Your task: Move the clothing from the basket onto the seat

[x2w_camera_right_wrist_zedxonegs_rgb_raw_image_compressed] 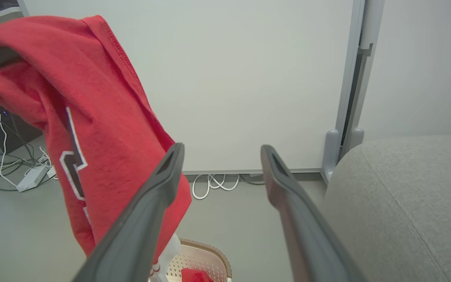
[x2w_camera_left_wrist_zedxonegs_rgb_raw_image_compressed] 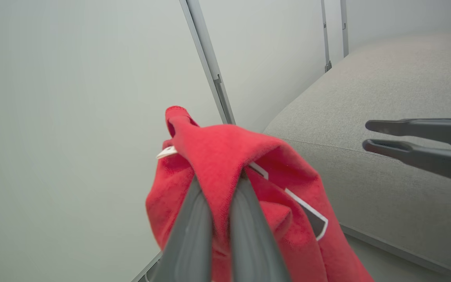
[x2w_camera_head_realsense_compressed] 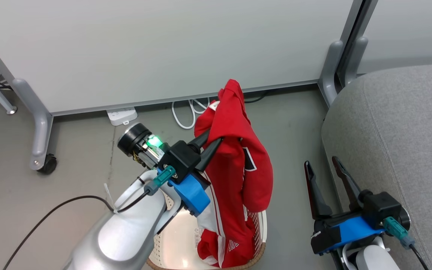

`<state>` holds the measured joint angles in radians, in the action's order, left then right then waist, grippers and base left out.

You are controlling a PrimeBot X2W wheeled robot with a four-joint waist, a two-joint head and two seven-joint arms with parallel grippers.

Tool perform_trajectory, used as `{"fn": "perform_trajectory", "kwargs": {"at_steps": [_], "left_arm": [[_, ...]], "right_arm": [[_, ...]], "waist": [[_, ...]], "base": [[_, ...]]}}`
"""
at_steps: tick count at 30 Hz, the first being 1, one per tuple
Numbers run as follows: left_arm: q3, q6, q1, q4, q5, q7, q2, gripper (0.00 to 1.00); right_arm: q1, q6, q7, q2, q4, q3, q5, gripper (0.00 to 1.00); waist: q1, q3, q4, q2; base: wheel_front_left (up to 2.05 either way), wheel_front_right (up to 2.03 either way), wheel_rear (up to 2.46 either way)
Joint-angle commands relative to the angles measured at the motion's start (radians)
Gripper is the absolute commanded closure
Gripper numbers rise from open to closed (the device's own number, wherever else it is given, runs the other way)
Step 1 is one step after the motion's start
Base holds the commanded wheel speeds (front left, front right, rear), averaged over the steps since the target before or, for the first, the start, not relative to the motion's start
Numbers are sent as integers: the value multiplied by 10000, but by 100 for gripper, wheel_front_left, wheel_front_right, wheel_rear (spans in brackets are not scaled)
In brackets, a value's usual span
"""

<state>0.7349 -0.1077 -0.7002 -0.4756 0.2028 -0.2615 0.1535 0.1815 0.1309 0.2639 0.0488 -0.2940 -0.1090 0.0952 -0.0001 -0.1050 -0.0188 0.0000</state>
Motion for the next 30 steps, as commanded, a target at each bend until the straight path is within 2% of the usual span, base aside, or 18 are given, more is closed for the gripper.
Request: {"fn": "perform_trajectory", "kwargs": {"at_steps": [1,13,30], "left_arm": [[7,-9,144,39,64,-55,19,100],[91,-59,323,44,138,-55,-49,100],[10,-78,171,108,60,-55,-159,100]], "right_arm": [[-179,-3,8,28,-28,-36,70,0],[-434,-3,10,28,22,-477,33,0],[880,-3,8,30,-377,-2254,-533,0]], "waist": [[1,129,-51,0],[1,424,-152,0],[1,199,-292,0]], "base": [[0,0,0],[0,0,0],[0,0,0]]}}
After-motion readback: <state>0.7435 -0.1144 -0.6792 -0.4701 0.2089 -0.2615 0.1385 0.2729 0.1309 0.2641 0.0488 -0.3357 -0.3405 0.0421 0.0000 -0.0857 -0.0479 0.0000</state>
